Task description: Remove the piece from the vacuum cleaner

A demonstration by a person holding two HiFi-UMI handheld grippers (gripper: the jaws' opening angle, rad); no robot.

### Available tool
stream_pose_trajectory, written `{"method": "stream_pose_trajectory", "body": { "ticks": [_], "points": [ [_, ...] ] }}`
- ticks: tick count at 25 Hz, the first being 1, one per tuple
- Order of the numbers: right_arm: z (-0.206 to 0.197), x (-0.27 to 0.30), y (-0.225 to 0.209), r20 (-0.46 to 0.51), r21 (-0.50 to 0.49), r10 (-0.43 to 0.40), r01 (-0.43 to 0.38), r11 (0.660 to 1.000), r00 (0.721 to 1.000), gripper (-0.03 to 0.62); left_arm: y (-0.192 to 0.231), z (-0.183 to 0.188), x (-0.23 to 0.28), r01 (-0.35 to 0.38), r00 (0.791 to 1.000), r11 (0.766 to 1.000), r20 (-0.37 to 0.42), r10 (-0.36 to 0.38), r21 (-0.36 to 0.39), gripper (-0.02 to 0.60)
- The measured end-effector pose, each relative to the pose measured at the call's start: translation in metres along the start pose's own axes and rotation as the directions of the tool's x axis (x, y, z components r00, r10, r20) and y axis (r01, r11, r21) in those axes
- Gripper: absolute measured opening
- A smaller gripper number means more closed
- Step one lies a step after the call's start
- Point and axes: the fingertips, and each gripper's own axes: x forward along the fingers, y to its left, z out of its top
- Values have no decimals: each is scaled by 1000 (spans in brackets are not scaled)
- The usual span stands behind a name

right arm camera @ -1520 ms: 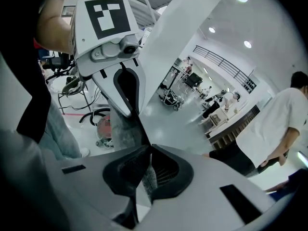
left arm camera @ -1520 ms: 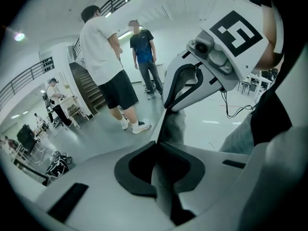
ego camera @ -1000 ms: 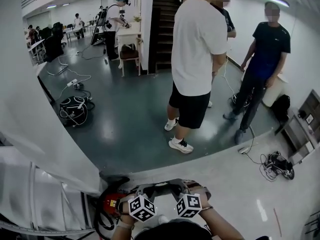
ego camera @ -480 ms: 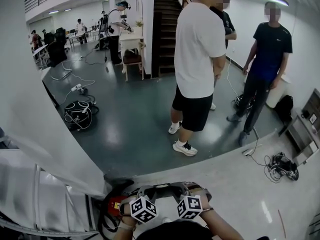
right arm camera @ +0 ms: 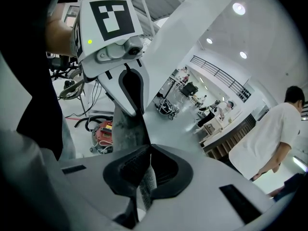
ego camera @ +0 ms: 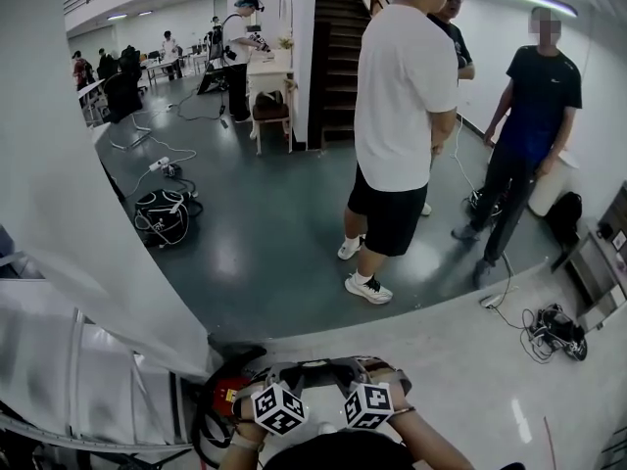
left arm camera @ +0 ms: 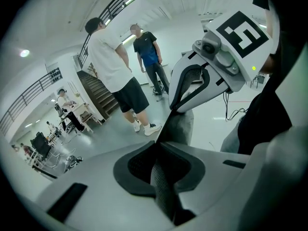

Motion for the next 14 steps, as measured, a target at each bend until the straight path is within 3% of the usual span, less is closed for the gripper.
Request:
{"method": "stream_pose_trajectory", "body": {
  "ticks": [14],
  "points": [
    [6, 0, 12, 24, -27, 24, -23, 999, 999, 35, -7, -10, -10, -23, 1000, 999, -16, 22, -29, 35]
  ]
}}
